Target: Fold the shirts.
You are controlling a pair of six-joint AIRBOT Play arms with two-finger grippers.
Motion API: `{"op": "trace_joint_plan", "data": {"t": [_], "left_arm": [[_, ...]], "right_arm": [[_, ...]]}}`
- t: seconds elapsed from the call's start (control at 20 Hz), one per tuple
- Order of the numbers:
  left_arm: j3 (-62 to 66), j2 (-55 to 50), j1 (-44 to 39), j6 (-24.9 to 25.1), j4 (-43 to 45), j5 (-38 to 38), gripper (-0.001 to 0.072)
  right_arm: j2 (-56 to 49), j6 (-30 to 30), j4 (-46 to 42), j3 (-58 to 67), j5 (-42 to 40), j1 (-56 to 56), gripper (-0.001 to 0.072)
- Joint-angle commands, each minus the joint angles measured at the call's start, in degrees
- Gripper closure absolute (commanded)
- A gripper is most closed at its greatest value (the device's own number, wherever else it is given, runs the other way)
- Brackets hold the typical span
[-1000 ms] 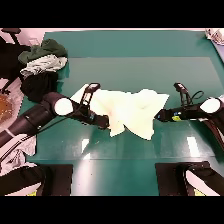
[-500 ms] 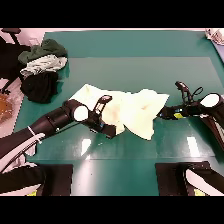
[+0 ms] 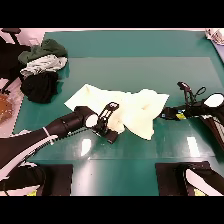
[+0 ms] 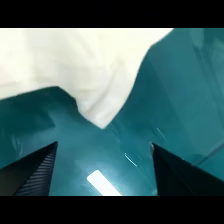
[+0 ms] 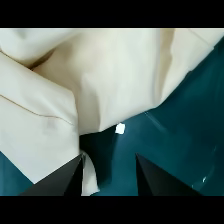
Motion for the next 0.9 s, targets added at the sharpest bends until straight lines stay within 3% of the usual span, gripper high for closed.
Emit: {"op": "trace_joint_plan", "data": {"t": [0.0, 0.5, 0.55, 0.6, 0.85], "left_arm": [[0.0, -3.2, -0.2, 0.1, -0.1, 3.4, -0.0013], [0.7, -4.0, -0.2, 0.3, -1.5, 5.2, 0.0014], [0.7, -4.0, -0.2, -0.4, -1.5, 5.8, 0.015], [0.7, -4.0, -0.2, -0.4, -1.6, 6.1, 0.0331], [0.7, -4.0, -0.2, -0.7, -1.6, 5.8, 0.0368]], "right_arm": [[4.0, 0.0, 0.0, 0.0, -0.3, 0.0, 0.0329], [9.7, 0.1, -0.4, 0.0, -0.3, -0.1, 0.033], [9.8, 0.1, -0.4, 0.0, 0.0, -0.1, 0.033], [9.8, 0.1, -0.4, 0.0, 0.3, -0.1, 0.033], [9.8, 0.1, -0.4, 0.0, 2.0, 0.0, 0.033]]}}
